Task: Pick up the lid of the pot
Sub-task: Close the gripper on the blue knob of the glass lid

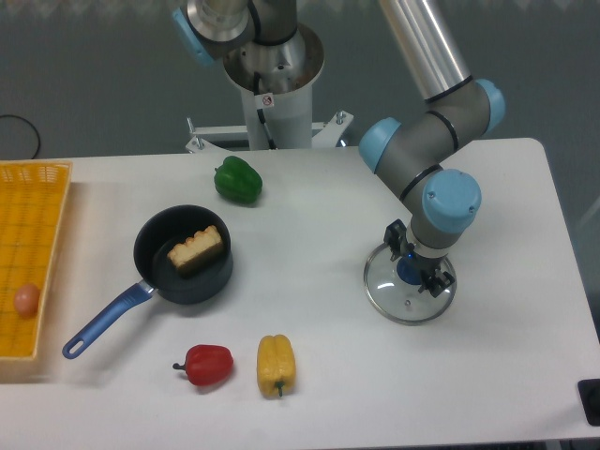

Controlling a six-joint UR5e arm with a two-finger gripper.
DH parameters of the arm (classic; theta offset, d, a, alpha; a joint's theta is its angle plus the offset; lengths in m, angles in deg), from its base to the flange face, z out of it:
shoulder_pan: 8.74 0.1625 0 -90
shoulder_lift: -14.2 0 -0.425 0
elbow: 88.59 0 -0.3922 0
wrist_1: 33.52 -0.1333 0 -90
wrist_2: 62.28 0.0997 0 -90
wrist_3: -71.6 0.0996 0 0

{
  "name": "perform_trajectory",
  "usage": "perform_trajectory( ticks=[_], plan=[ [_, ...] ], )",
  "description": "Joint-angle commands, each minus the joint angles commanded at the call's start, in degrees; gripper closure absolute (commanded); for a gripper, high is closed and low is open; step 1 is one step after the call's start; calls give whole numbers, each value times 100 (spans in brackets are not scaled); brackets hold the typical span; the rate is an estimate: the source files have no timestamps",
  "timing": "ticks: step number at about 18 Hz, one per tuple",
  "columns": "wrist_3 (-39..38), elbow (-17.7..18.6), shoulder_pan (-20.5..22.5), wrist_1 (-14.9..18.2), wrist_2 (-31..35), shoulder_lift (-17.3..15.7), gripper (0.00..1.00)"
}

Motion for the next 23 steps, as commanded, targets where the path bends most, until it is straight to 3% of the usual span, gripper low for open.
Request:
perform_trajectory(
  ticks=[15, 23],
  plan=[
    [-35, -9, 9, -9, 0, -9, 36],
    [-44, -79, 9, 0, -9, -61, 37]
  ],
)
